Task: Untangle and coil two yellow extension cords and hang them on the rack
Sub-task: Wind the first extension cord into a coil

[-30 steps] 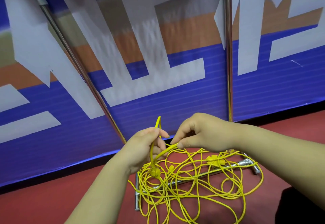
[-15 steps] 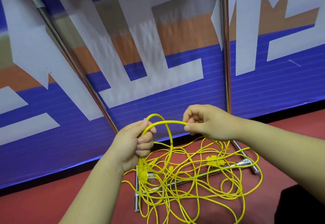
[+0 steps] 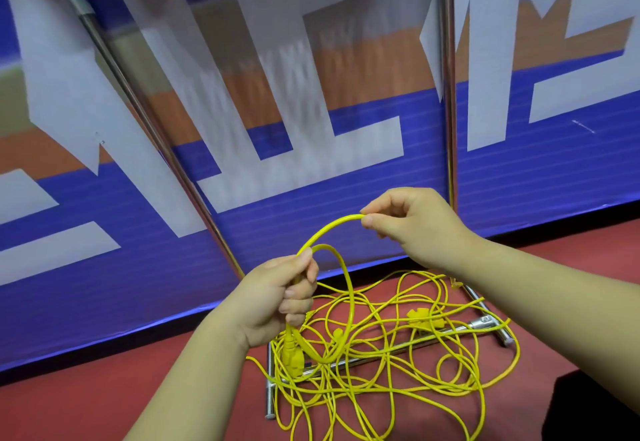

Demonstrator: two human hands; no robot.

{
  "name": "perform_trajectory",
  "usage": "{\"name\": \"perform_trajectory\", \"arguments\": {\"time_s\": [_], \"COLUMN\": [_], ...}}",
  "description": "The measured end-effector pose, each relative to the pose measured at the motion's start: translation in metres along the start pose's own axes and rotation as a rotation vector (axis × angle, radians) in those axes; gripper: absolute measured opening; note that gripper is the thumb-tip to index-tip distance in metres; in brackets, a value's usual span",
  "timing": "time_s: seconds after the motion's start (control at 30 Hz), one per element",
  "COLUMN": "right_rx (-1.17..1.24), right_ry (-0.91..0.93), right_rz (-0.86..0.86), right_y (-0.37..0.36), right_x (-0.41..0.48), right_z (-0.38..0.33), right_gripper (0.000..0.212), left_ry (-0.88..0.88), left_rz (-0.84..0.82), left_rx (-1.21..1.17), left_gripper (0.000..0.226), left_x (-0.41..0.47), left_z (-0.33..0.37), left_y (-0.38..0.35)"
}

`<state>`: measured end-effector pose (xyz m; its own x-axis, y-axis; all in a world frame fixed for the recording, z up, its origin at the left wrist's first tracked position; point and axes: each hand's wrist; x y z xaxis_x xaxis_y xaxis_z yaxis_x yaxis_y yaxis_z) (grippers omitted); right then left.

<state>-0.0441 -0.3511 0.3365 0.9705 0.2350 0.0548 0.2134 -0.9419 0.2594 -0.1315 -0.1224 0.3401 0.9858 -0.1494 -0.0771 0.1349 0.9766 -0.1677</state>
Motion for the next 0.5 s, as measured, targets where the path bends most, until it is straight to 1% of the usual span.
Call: {"name": "perform_trajectory", "arguments": {"time_s": [0.07, 0.13, 0.2, 0.23, 0.37, 0.5], "right_rx": [-0.012, -0.077, -0.143, -0.161, -0.212, -0.211], "right_ry": [0.008, 0.034, 0.062, 0.072, 0.106, 0.139], "right_rz": [-0.020, -0.070, -0.116, -0.131, -0.168, -0.207], "right_y": [-0.0032, -0.0064, -0.0089, -0.0098, -0.0105, -0.0087], "right_x": [-0.0010, -0.0036, -0.0061, -0.0071, -0.0096, -0.0076], "right_z": [-0.0028, -0.0038, -0.0032, -0.0031, -0.0052, -0.0028], "right_gripper": [0.002, 0.001, 0.001, 0.002, 0.003, 0.004], "left_ry": [0.017, 0.042, 0.066, 0.079, 0.067, 0.061], "left_rz": [-0.032, -0.094, -0.120, -0.114, -0.111, -0.149], "left_rx": [-0.074, -0.128, -0.142, -0.129, -0.096, -0.119], "left_gripper": [0.035, 0.043, 0.051, 0.050, 0.033, 0.026], "left_x": [0.0008, 0.0011, 0.0015, 0.0015, -0.0006, -0.0008], "left_z": [-0.0003, -0.0006, -0.0008, -0.0005, -0.0005, 0.0059], "left_y": [0.0016, 0.0025, 0.0018, 0.0006, -0.0020, -0.0041]}}
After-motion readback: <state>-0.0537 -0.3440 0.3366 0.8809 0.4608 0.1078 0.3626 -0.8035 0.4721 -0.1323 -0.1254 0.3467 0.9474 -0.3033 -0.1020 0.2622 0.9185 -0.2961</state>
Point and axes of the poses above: each hand's wrist, its own x-axis towards the middle knuckle, its own y-axis out of the back of the hand, z = x × y, and after that the axes turned 15 degrees about -y, right-handed
